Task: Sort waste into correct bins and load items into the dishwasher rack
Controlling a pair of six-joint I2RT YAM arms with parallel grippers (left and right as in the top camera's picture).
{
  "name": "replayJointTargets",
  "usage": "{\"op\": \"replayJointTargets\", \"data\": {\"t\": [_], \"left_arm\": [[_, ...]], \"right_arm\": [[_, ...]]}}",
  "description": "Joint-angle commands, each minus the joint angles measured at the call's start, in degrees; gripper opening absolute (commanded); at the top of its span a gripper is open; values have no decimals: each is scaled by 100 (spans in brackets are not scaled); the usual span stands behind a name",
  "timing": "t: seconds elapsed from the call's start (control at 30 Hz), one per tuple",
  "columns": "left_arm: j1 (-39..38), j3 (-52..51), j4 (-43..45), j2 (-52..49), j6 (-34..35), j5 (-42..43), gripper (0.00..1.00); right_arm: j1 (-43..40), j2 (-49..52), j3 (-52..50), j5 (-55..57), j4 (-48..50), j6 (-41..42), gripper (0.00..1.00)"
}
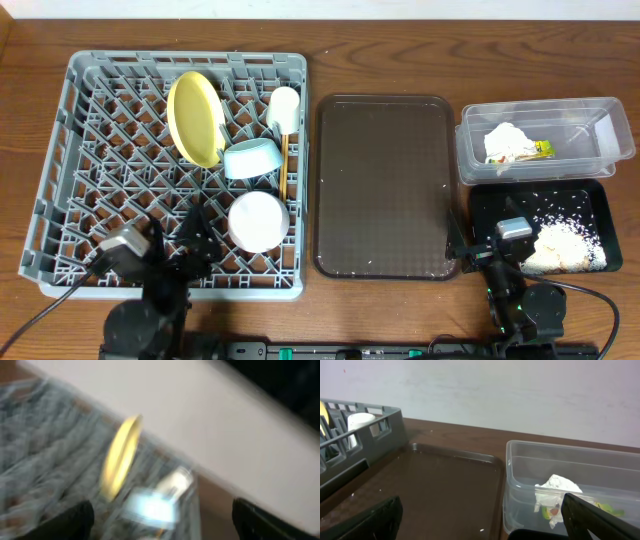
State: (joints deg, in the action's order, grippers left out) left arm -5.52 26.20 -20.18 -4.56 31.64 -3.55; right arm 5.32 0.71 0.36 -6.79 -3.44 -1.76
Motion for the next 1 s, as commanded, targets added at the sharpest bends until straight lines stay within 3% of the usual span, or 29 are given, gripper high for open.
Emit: {"op": "replayJointTargets", "data": {"t": [0.0,0.2,0.37,0.57,0.8,0.97], "left_arm": [[214,-522,975,291,295,562,90],[431,-1620,3379,426,295,809,89],[433,-2245,4098,446,271,804,90],[433,-2597,3958,446,-48,807,89],[426,-2597,3259,446,-1834,807,90],[417,-2597,2492,446,-2638,807,90]], "right_arm": [[33,-33,-4,33,-24,-2,99],[33,-33,-4,33,-24,-2,99],[33,-33,-4,33,-24,-2,99],[33,-33,-4,33,-24,-2,99],[33,-33,-4,33,-24,-2,99],[33,-33,-4,33,-24,-2,99]]}}
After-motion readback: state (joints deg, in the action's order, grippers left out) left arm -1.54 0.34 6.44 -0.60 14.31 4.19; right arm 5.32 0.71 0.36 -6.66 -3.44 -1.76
